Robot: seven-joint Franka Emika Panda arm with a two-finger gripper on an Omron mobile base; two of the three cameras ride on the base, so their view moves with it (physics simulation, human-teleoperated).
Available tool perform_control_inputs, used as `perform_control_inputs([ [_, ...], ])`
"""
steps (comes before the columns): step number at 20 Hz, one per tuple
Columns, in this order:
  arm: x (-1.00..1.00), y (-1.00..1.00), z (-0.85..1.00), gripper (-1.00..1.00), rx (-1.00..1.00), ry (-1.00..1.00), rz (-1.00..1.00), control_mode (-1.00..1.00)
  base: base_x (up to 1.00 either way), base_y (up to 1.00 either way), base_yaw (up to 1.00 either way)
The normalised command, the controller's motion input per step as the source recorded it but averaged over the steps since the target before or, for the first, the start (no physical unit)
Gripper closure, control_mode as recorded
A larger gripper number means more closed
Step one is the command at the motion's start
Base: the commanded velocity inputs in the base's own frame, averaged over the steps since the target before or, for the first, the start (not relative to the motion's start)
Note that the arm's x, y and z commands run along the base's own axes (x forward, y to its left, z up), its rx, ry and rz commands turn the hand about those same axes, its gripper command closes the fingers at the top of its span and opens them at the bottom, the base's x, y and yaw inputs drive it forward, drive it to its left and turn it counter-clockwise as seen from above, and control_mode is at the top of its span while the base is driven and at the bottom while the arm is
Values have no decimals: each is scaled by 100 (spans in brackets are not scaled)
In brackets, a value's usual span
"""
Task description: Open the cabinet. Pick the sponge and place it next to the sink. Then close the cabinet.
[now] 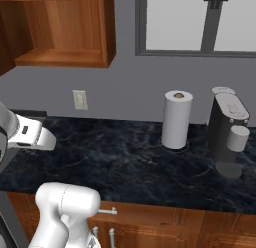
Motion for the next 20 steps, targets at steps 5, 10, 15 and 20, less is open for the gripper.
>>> perform_control_inputs([
  [5, 0, 0, 0, -100, 0, 0, 0, 100, 0, 0, 0],
  [10, 0, 0, 0, -100, 0, 0, 0, 100, 0, 0, 0],
  [15, 0, 0, 0, -100, 0, 0, 0, -100, 0, 0, 0],
  [20, 0, 0, 0, -100, 0, 0, 0, -100, 0, 0, 0],
])
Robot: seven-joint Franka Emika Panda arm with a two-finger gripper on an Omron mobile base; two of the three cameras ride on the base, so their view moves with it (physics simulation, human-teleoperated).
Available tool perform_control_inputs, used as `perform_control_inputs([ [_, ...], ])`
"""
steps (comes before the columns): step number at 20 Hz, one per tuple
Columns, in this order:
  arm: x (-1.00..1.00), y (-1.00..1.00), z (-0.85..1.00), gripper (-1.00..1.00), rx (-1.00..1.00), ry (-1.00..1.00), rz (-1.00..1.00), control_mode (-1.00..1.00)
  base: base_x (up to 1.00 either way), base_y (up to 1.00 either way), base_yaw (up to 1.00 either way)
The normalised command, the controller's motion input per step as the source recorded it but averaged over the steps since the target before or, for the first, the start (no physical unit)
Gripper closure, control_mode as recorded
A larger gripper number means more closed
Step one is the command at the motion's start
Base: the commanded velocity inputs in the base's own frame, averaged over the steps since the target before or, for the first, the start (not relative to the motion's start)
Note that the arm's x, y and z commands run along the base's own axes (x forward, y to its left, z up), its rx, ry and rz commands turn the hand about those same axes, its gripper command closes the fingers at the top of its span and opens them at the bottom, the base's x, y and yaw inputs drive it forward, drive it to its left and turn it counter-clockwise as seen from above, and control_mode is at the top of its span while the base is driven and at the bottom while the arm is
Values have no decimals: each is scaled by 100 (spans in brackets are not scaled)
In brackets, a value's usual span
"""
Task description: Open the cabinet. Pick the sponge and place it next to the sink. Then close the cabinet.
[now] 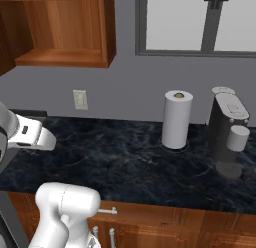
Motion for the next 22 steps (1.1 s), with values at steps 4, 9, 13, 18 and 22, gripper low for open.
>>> perform_control_inputs([
  [4, -1, 0, 0, -100, 0, 0, 0, -100, 0, 0, 0],
  [9, -20, 0, 1, -100, 0, -2, 0, -100, 0, 0, 0],
  [13, -51, 0, 45, -100, -2, -1, 0, -100, 0, 0, 0],
  [18, -47, -20, 60, -100, -1, 0, 0, -100, 0, 0, 0],
  [22, -2, -23, 52, -100, -13, -2, 0, -100, 0, 0, 0],
])
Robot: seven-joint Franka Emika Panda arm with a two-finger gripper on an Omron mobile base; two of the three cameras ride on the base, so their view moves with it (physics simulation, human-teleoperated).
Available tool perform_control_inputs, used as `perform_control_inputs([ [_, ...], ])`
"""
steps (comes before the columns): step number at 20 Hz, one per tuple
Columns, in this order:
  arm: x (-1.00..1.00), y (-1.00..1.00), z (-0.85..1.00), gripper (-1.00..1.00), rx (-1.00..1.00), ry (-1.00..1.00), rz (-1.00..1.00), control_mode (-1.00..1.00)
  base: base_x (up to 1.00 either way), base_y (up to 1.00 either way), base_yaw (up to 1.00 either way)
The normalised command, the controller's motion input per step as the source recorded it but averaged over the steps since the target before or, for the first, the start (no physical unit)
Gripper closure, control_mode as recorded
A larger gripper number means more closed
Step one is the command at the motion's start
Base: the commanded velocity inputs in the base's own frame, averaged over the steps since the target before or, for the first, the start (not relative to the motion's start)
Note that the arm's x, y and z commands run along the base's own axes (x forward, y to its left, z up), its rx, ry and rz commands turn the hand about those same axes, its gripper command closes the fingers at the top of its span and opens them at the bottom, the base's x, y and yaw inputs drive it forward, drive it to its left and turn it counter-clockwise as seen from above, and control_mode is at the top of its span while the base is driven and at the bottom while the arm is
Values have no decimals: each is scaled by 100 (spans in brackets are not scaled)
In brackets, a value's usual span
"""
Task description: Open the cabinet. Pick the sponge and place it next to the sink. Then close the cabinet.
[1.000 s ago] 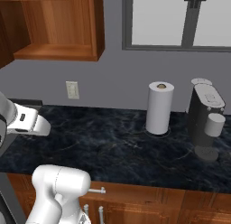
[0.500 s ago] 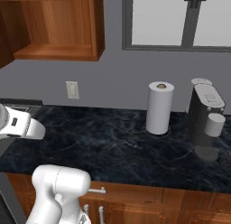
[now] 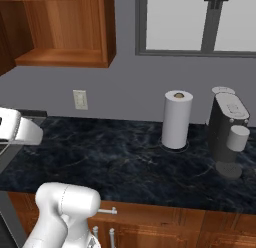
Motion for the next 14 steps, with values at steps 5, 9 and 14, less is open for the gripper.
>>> perform_control_inputs([
  [5, -11, -22, 43, -100, -5, -6, 1, -100, 0, 0, 0],
  [9, 0, -3, 0, -100, 2, -20, 0, -100, 0, 0, 0],
  [14, -6, 9, 17, -100, 4, -39, 4, -100, 0, 0, 0],
])
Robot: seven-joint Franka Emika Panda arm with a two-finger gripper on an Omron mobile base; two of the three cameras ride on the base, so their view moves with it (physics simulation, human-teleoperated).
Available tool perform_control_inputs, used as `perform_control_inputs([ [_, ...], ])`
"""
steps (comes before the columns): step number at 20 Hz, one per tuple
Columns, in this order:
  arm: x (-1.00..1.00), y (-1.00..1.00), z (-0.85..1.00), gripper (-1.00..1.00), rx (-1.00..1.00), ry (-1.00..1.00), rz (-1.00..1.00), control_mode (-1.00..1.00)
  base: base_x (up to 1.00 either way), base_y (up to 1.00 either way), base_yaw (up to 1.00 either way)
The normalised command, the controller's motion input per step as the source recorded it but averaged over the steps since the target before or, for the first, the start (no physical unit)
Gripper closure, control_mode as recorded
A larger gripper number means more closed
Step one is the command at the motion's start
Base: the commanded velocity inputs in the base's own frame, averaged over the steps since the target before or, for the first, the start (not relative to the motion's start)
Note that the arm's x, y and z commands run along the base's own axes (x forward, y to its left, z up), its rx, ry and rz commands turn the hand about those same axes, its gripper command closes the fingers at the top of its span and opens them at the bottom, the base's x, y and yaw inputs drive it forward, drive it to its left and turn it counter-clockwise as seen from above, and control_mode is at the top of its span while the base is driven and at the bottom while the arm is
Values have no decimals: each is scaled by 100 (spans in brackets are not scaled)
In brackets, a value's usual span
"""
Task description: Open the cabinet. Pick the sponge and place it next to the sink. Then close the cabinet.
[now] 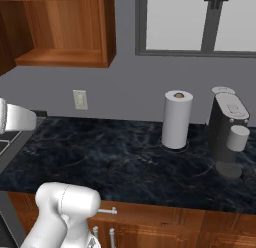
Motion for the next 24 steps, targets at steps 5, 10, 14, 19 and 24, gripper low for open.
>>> perform_control_inputs([
  [5, -13, 22, 36, -100, 0, -43, 1, -100, 0, 0, 0],
  [10, -8, 8, 41, -100, -3, -12, 0, -100, 0, 0, 0],
  [14, -6, 7, 48, -100, -3, -2, 0, -100, 0, 0, 0],
  [19, -22, 21, 34, -100, 0, -11, 0, -100, 0, 0, 0],
  [24, -51, 26, 8, -100, 1, -16, 0, -100, 0, 0, 0],
])
